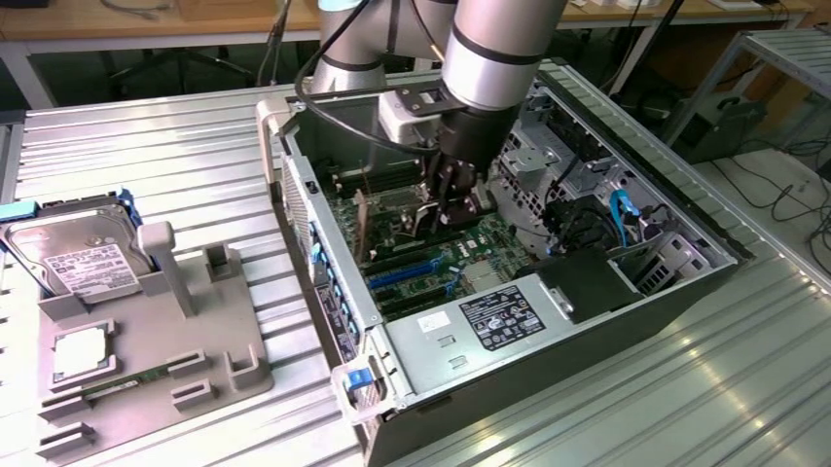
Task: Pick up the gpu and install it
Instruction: 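Insert the gpu into the slot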
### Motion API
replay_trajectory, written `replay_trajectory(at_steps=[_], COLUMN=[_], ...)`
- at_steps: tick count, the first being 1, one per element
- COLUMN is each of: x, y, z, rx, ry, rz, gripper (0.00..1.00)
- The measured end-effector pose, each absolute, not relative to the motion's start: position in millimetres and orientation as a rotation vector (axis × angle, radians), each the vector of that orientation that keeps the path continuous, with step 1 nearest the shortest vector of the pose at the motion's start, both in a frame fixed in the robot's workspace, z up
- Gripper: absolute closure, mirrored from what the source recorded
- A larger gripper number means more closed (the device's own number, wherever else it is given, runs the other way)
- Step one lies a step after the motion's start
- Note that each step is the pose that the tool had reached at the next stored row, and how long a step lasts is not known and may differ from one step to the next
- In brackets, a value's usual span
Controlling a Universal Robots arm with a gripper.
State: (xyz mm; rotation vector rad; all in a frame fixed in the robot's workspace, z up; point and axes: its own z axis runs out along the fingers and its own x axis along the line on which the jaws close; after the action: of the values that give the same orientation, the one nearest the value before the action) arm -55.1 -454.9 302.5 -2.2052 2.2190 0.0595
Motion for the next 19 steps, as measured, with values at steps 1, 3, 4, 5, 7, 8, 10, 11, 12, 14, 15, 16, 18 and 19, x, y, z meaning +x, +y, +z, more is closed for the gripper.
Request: replay_trajectory(at_steps=[1,3,4,5,7,8,10,11,12,14,15,16,18,19], x=[-55.1,-55.1,-55.1,-55.2,-55.1,-55.1,-55.1,-55.1,-55.1,-55.9,-57.7,-58.1,-58.2,-58.2], y=[-454.8,-454.9,-454.9,-454.8,-454.9,-454.9,-454.8,-454.8,-454.8,-454.8,-454.5,-454.3,-454.3,-454.3], z=[301.2,299.0,298.0,296.9,294.1,293.0,290.7,289.6,288.4,284.3,280.1,277.7,273.4,272.1], rx=[-2.207,-2.21,-2.212,-2.214,-2.214,-2.214,-2.222,-2.232,-2.245,-2.256,-2.249,-2.237,-2.207,-2.199], ry=[2.222,2.224,2.226,2.228,2.227,2.226,2.217,2.206,2.194,2.183,2.19,2.202,2.231,2.239], rz=[0.065,0.071,0.075,0.076,0.076,0.075,0.073,0.073,0.072,0.072,0.072,0.072,0.072,0.072], gripper=[0.73,0.73,0.73,0.73,0.73,0.73,0.73,0.73,0.73,0.73,0.73,0.73,0.73,0.73])
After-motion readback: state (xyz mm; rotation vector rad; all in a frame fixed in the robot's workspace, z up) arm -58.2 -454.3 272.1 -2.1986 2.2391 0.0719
